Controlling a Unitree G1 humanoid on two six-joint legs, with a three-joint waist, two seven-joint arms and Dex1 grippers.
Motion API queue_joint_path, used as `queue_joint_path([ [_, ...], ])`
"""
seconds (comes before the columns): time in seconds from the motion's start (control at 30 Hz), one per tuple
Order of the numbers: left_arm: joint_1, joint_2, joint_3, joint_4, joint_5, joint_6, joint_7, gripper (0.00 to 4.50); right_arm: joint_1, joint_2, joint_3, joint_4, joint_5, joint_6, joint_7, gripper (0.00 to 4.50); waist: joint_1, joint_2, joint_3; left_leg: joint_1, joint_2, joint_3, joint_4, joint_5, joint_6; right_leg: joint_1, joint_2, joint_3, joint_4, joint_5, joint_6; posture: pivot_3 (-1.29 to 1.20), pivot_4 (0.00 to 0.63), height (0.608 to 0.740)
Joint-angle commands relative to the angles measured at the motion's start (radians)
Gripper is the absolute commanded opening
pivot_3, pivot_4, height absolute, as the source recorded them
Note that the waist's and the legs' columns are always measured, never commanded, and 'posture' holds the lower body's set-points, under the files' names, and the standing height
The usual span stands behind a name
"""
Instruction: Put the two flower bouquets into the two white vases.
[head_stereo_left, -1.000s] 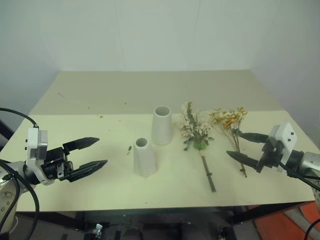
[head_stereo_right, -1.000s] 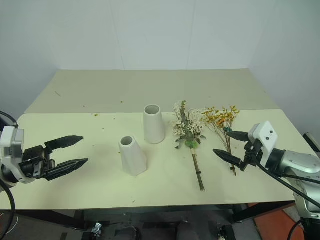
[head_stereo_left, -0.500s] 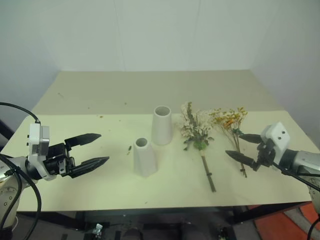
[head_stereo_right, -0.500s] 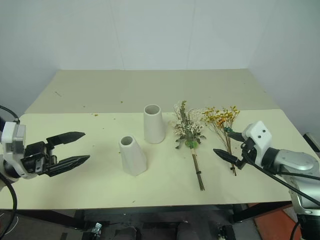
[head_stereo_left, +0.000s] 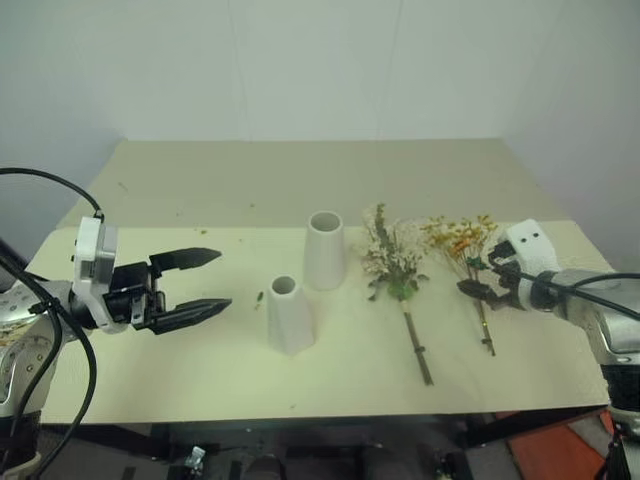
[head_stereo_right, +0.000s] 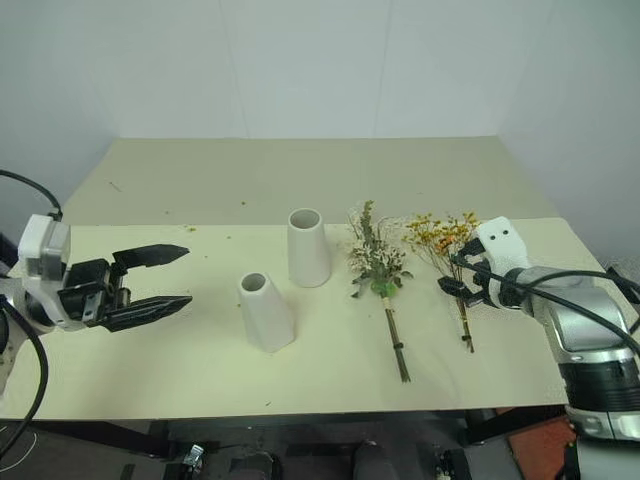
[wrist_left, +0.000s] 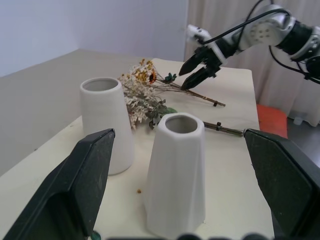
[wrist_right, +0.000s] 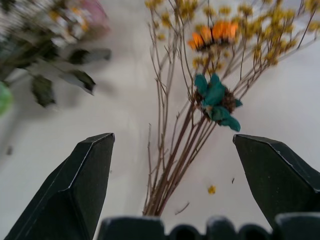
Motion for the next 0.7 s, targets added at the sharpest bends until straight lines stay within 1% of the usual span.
queue_joint_path([
  [0.03, -0.041, 0.018, -0.016, 0.014, 0.012, -0.018, -0.025, 4.50, -0.058, 0.018, 0.039, 0.127, -0.039, -0.026, 0.011, 4.30, 0.000, 0.000, 0.000, 0.000, 0.000, 0.000, 0.000, 0.000, 0.000, 0.000, 0.000, 0.000, 0.000, 0.000, 0.000, 0.00, 0.150, 0.740],
  [0.1, -0.050, 0.015, -0.022, 0.019, 0.017, -0.019, -0.027, 4.50, -0.087, 0.029, 0.067, 0.198, -0.060, -0.055, 0.022, 3.91, -0.001, 0.000, 0.000, 0.000, 0.000, 0.000, 0.000, 0.000, 0.000, 0.000, 0.000, 0.000, 0.000, 0.000, 0.000, 0.00, 0.150, 0.740],
  [0.2, -0.046, 0.012, -0.017, 0.016, 0.020, -0.020, -0.031, 4.50, -0.123, 0.041, 0.094, 0.273, -0.086, -0.097, 0.034, 2.90, -0.006, 0.000, 0.000, 0.001, 0.000, 0.000, 0.000, 0.000, 0.000, 0.000, 0.000, 0.000, 0.000, 0.000, 0.001, 0.00, 0.150, 0.740],
  [0.3, -0.032, 0.011, -0.004, 0.009, 0.020, -0.021, -0.031, 4.50, -0.152, 0.052, 0.091, 0.316, -0.097, -0.122, 0.037, 1.82, -0.009, 0.000, 0.000, 0.001, 0.000, 0.000, 0.000, 0.000, 0.000, 0.000, 0.000, 0.000, 0.000, 0.000, 0.001, 0.00, 0.150, 0.740],
  [0.33, -0.029, 0.011, -0.002, 0.007, 0.020, -0.021, -0.031, 4.50, -0.157, 0.054, 0.087, 0.325, -0.099, -0.132, 0.037, 1.40, -0.010, 0.000, 0.000, 0.000, 0.000, 0.000, 0.000, 0.000, 0.000, 0.000, 0.000, 0.000, 0.000, 0.000, 0.001, 0.00, 0.150, 0.740],
  [0.43, -0.029, 0.009, -0.003, 0.007, 0.024, -0.027, -0.029, 4.50, -0.182, 0.075, 0.047, 0.344, -0.106, -0.148, -0.008, 0.38, -0.015, 0.000, 0.000, 0.000, 0.000, 0.000, 0.000, 0.000, 0.000, 0.000, 0.000, 0.000, 0.000, 0.000, 0.001, 0.00, 0.150, 0.740],
  [0.47, -0.037, 0.006, -0.008, 0.012, 0.028, -0.033, -0.028, 4.50, -0.195, 0.087, 0.017, 0.345, -0.100, -0.142, -0.036, 0.03, -0.016, 0.000, 0.000, 0.000, 0.000, 0.000, 0.000, 0.000, 0.000, 0.000, 0.000, 0.000, 0.000, 0.000, 0.001, 0.00, 0.150, 0.740],
  [0.6, -0.079, -0.013, -0.032, 0.034, 0.040, -0.054, -0.021, 4.50, -0.244, 0.144, -0.115, 0.348, -0.070, -0.131, -0.147, 0.03, -0.021, 0.000, 0.000, 0.000, 0.000, 0.000, 0.000, 0.000, 0.000, 0.000, 0.000, 0.000, 0.001, 0.001, 0.001, 0.00, 0.150, 0.740],
  [0.67, -0.126, -0.029, -0.047, 0.051, 0.034, -0.034, 0.004, 4.50, -0.274, 0.191, -0.207, 0.318, -0.041, -0.196, -0.214, 0.03, -0.021, 0.000, 0.000, 0.000, 0.000, 0.000, 0.000, 0.000, 0.000, 0.000, 0.000, 0.000, 0.001, 0.001, 0.001, 0.00, 0.150, 0.740],
  [0.7, -0.150, -0.032, -0.056, 0.058, 0.033, -0.013, 0.023, 4.50, -0.291, 0.222, -0.246, 0.295, -0.025, -0.257, -0.242, 0.03, -0.021, 0.000, 0.000, 0.000, 0.000, 0.000, 0.000, 0.000, 0.000, 0.000, 0.000, 0.000, 0.001, 0.001, 0.001, 0.00, 0.150, 0.740],
])
